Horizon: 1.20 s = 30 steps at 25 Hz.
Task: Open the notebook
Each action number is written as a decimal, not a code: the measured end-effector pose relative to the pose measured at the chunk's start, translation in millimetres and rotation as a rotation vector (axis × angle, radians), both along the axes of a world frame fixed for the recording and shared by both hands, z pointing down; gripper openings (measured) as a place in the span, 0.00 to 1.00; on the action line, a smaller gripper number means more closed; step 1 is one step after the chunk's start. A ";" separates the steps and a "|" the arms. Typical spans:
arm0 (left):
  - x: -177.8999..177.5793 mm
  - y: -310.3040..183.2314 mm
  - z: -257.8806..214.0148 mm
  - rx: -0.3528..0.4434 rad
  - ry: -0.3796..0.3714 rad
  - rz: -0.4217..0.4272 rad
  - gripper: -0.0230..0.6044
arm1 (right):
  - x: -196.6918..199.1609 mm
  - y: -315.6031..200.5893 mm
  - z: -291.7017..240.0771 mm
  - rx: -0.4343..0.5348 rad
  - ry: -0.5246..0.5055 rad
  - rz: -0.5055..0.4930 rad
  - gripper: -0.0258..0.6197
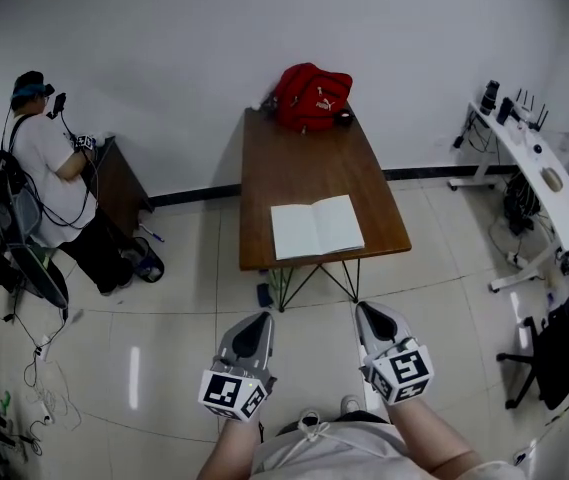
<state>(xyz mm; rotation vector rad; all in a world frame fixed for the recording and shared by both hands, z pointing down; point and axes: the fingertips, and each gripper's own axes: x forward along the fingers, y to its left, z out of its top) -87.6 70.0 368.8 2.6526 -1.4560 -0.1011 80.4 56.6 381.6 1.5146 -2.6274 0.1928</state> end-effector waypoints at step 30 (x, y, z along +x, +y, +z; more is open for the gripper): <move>43.0 5.5 -26.2 0.042 -0.001 -0.020 0.04 | 33.0 -6.4 1.7 -0.003 0.020 -0.054 0.05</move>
